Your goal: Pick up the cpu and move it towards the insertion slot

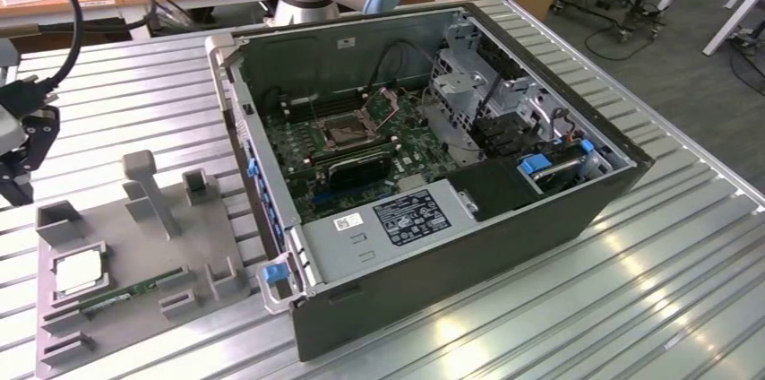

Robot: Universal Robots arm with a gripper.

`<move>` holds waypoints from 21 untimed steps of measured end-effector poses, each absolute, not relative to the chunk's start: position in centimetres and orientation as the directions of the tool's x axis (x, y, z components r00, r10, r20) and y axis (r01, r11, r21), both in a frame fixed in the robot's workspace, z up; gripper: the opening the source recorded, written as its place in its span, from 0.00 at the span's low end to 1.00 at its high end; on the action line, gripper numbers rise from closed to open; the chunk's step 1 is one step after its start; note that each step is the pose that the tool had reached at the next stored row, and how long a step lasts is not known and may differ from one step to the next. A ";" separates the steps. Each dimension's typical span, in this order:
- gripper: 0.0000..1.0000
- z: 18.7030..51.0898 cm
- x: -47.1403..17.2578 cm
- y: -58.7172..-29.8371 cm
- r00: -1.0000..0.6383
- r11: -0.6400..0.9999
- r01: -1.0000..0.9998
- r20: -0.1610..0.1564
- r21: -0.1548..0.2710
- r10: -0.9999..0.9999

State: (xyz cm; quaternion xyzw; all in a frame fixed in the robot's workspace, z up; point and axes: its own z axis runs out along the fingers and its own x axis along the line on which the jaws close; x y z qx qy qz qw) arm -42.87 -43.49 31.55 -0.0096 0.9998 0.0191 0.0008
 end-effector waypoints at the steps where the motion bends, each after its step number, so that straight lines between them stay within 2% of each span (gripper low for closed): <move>1: 0.11 31.5 -42.9 -43.5 -1.000 0.999 -0.019 -0.002 0.038 -0.019; 21: 0.11 28.9 -42.9 -43.5 -1.000 0.999 -0.019 -0.002 0.038 -0.019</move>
